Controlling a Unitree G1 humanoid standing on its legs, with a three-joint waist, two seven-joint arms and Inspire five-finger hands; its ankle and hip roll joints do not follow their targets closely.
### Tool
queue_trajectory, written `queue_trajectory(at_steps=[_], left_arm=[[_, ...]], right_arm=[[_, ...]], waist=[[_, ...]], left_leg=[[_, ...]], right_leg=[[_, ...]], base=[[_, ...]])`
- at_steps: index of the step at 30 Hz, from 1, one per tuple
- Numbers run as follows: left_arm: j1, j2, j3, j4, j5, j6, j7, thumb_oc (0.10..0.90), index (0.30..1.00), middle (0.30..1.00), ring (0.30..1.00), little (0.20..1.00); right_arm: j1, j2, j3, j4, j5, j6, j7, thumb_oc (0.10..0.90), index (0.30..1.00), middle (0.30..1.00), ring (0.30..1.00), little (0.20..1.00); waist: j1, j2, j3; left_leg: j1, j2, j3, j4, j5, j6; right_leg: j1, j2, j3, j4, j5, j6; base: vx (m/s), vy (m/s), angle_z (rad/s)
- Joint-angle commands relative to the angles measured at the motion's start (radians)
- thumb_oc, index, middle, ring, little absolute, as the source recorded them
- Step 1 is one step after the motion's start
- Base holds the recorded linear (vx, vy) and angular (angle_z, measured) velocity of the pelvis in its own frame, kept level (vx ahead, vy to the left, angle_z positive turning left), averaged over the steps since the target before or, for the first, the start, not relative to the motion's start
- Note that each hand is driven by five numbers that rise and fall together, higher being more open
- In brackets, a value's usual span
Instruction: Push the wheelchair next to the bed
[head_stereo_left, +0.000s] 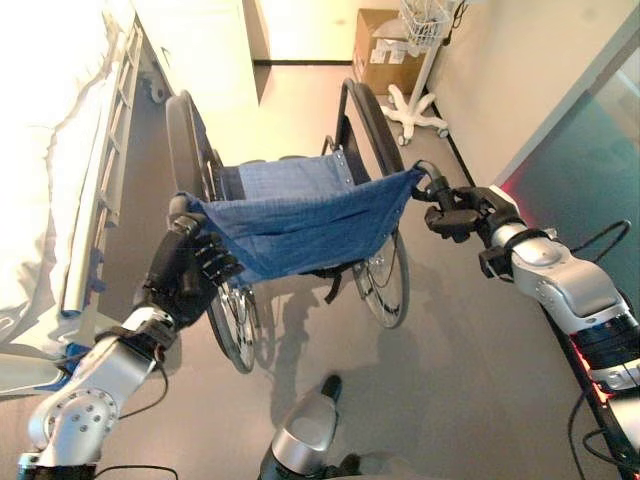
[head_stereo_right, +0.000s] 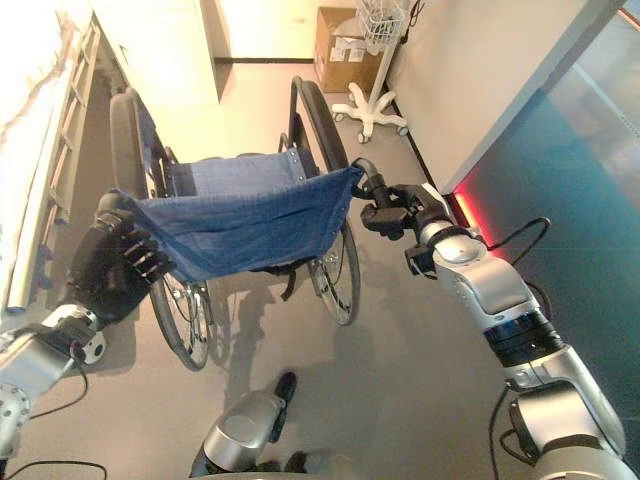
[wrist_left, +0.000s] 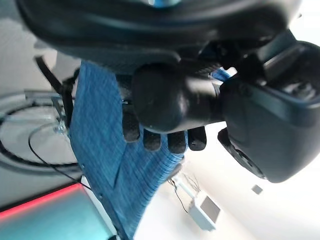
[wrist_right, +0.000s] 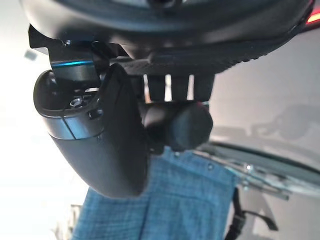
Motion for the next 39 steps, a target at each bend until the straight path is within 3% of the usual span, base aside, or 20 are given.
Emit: queue_trajectory(at_steps=[1,2,3,5,6,7,9,11,13,14,16,17,20,22,23,27,32,34,35,39], left_arm=[[-0.167,0.099,0.059,0.060,-0.053,-0.113,-0.025,0.400,0.300,0.300,0.300,0.300],[-0.173,0.104,0.055,0.064,-0.059,-0.116,-0.023,0.400,0.300,0.300,0.300,0.300],[-0.186,0.111,0.044,0.066,-0.069,-0.120,-0.026,0.400,0.300,0.300,0.300,0.300],[-0.221,0.126,0.010,0.076,-0.082,-0.142,-0.039,0.400,0.300,0.300,0.300,0.300],[-0.226,0.129,0.006,0.077,-0.082,-0.143,-0.041,0.400,0.300,0.300,0.300,0.300],[-0.245,0.145,-0.003,0.074,-0.081,-0.147,-0.029,0.400,0.300,0.300,0.300,0.300],[-0.251,0.155,0.001,0.059,-0.074,-0.146,-0.009,0.400,0.300,0.300,0.300,0.300],[-0.225,0.126,0.023,0.033,-0.032,-0.151,-0.031,0.400,0.300,0.300,0.300,0.300],[-0.208,0.107,0.022,0.025,-0.025,-0.135,-0.026,0.400,0.300,0.300,0.300,0.300],[-0.206,0.108,0.024,0.031,-0.022,-0.126,-0.025,0.400,0.300,0.300,0.300,0.300],[-0.209,0.107,0.023,0.055,-0.029,-0.114,-0.020,0.400,0.300,0.300,0.300,0.300],[-0.217,0.097,0.023,0.081,-0.027,-0.107,-0.023,0.400,0.300,0.300,0.300,0.300],[-0.217,0.083,0.022,0.091,-0.028,-0.106,-0.020,0.400,0.300,0.300,0.300,0.300],[-0.213,0.079,0.027,0.096,-0.032,-0.113,-0.019,0.400,0.300,0.300,0.300,0.300],[-0.219,0.079,0.024,0.116,-0.036,-0.115,-0.026,0.400,0.300,0.300,0.300,0.300],[-0.246,0.060,-0.010,0.165,-0.008,-0.118,-0.063,0.400,0.300,0.300,0.300,0.300],[-0.264,0.034,-0.052,0.165,0.024,-0.133,-0.062,0.400,0.300,0.300,0.300,0.300],[-0.265,0.035,-0.057,0.159,0.023,-0.133,-0.057,0.400,0.300,0.300,0.300,0.300],[-0.269,0.036,-0.057,0.156,0.023,-0.129,-0.050,0.400,0.300,0.300,0.300,0.300],[-0.309,0.060,-0.053,0.172,0.002,-0.100,-0.043,0.400,0.300,0.300,0.300,0.300]], right_arm=[[-0.037,-0.047,0.020,-0.157,-0.061,-0.213,0.035,0.400,0.300,0.300,0.300,0.300],[-0.036,-0.050,0.017,-0.156,-0.064,-0.215,0.039,0.400,0.300,0.300,0.300,0.300],[-0.029,-0.059,0.013,-0.155,-0.066,-0.223,0.030,0.400,0.300,0.300,0.300,0.300],[-0.013,-0.095,-0.013,-0.152,-0.058,-0.245,0.020,0.400,0.300,0.300,0.300,0.300],[-0.014,-0.100,-0.017,-0.153,-0.052,-0.245,0.017,0.400,0.300,0.300,0.300,0.300],[-0.029,-0.117,-0.027,-0.170,-0.028,-0.229,0.011,0.400,0.300,0.300,0.300,0.300],[-0.053,-0.125,-0.041,-0.201,0.002,-0.191,0.007,0.400,0.300,0.300,0.300,0.300],[-0.085,-0.142,-0.054,-0.228,0.038,-0.152,0.015,0.400,0.300,0.300,0.300,0.300],[-0.094,-0.166,-0.049,-0.235,0.062,-0.142,0.011,0.400,0.300,0.300,0.300,0.300],[-0.101,-0.184,-0.044,-0.237,0.084,-0.140,0.009,0.400,0.300,0.300,0.300,0.300],[-0.119,-0.212,-0.032,-0.227,0.128,-0.139,0.013,0.400,0.300,0.300,0.300,0.300],[-0.110,-0.202,-0.024,-0.220,0.108,-0.143,0.025,0.400,0.300,0.300,0.300,0.300],[-0.074,-0.183,-0.030,-0.237,0.060,-0.141,0.041,0.400,0.300,0.300,0.300,0.300],[-0.053,-0.174,-0.036,-0.261,0.032,-0.137,0.050,0.400,0.300,0.300,0.300,0.300],[-0.059,-0.155,-0.027,-0.262,0.007,-0.126,0.044,0.400,0.300,0.300,0.300,0.300],[-0.078,-0.140,-0.011,-0.231,-0.004,-0.124,0.032,0.400,0.300,0.300,0.300,0.300],[-0.037,-0.124,-0.002,-0.216,-0.024,-0.148,0.033,0.400,0.300,0.300,0.300,0.300],[-0.012,-0.118,-0.009,-0.210,-0.037,-0.165,0.038,0.400,0.300,0.300,0.300,0.300],[-0.002,-0.116,-0.018,-0.209,-0.042,-0.167,0.042,0.400,0.300,0.300,0.300,0.300],[0.015,-0.109,-0.032,-0.210,-0.044,-0.159,0.043,0.400,0.300,0.300,0.300,0.300]], waist=[[-0.131,0.031,-0.177],[-0.137,0.041,-0.174],[-0.146,0.042,-0.167],[-0.174,0.050,-0.143],[-0.179,0.050,-0.139],[-0.197,0.044,-0.125],[-0.205,0.031,-0.114],[-0.203,-0.002,-0.119],[-0.209,-0.028,-0.136],[-0.217,-0.032,-0.145],[-0.231,-0.036,-0.154],[-0.244,-0.038,-0.142],[-0.254,-0.024,-0.133],[-0.250,-0.011,-0.127],[-0.247,0.016,-0.130],[-0.236,0.040,-0.132],[-0.209,0.069,-0.139],[-0.203,0.075,-0.146],[-0.201,0.075,-0.150],[-0.202,0.051,-0.168]], left_leg=[[-0.057,-0.073,-0.182,0.011,0.031,-0.068],[-0.056,-0.068,-0.194,0.015,0.030,-0.074],[-0.051,-0.071,-0.231,0.036,0.013,-0.078],[-0.012,-0.060,-0.318,0.064,-0.048,-0.089],[-0.003,-0.054,-0.329,0.064,-0.060,-0.091],[0.037,-0.019,-0.365,0.055,-0.104,-0.106],[0.072,0.022,-0.386,0.049,-0.134,-0.123],[0.076,0.069,-0.398,0.058,-0.147,-0.151],[0.071,0.099,-0.402,0.107,-0.156,-0.169],[0.072,0.118,-0.395,0.130,-0.141,-0.175],[0.031,0.157,-0.344,0.255,-0.049,-0.192],[-0.040,0.166,-0.277,0.421,-0.011,-0.181],[-0.081,0.153,-0.224,0.486,-0.031,-0.161],[-0.082,0.095,-0.221,0.446,-0.050,-0.150],[-0.070,0.081,-0.164,0.315,-0.017,-0.159],[-0.087,0.083,-0.122,0.150,0.042,-0.182],[-0.128,0.084,-0.064,-0.114,0.204,-0.221],[-0.147,0.091,-0.052,-0.172,0.233,-0.230],[-0.152,0.090,-0.052,-0.174,0.237,-0.228],[-0.151,0.065,-0.033,-0.065,0.115,-0.177]], right_leg=[[0.019,-0.014,-0.048,-0.363,0.255,-0.128],[0.014,-0.019,-0.052,-0.380,0.233,-0.137],[0.001,-0.056,-0.040,-0.474,0.228,-0.148],[-0.061,-0.159,-0.004,-0.640,0.294,-0.144],[-0.071,-0.177,0.002,-0.667,0.312,-0.139],[-0.117,-0.230,0.040,-0.758,0.385,-0.115],[-0.140,-0.241,0.048,-0.790,0.415,-0.095],[-0.115,-0.213,0.044,-0.790,0.389,-0.075],[-0.105,-0.185,0.035,-0.774,0.353,-0.088],[-0.104,-0.173,0.029,-0.768,0.337,-0.101],[-0.084,-0.148,-0.006,-0.763,0.310,-0.141],[-0.058,-0.131,-0.033,-0.760,0.296,-0.179],[-0.037,-0.109,-0.063,-0.754,0.283,-0.203],[-0.020,-0.092,-0.059,-0.759,0.280,-0.201],[0.011,-0.056,-0.079,-0.763,0.256,-0.208],[0.054,-0.026,-0.120,-0.762,0.214,-0.220],[0.147,0.055,-0.133,-0.766,0.136,-0.247],[0.169,0.072,-0.128,-0.755,0.110,-0.254],[0.178,0.075,-0.124,-0.741,0.090,-0.258],[0.182,0.032,-0.131,-0.643,0.026,-0.239]], base=[[0.33,-0.153,0.71],[0.30,-0.215,0.45],[0.20,-0.295,0.41],[0.22,-0.400,0.61],[0.30,-0.531,0.89],[0.35,-0.586,0.98],[0.34,-0.563,0.87],[0.32,-0.521,0.58],[0.29,-0.405,0.51],[0.28,-0.335,0.43],[0.27,-0.353,0.44],[0.20,-0.305,0.34],[0.17,-0.165,0.16],[0.26,-0.060,0.25],[0.30,-0.036,0.25],[0.27,-0.020,0.27],[0.37,-0.006,0.25],[0.39,0.054,0.06],[0.49,0.101,-0.06],[0.42,0.122,-0.21]])
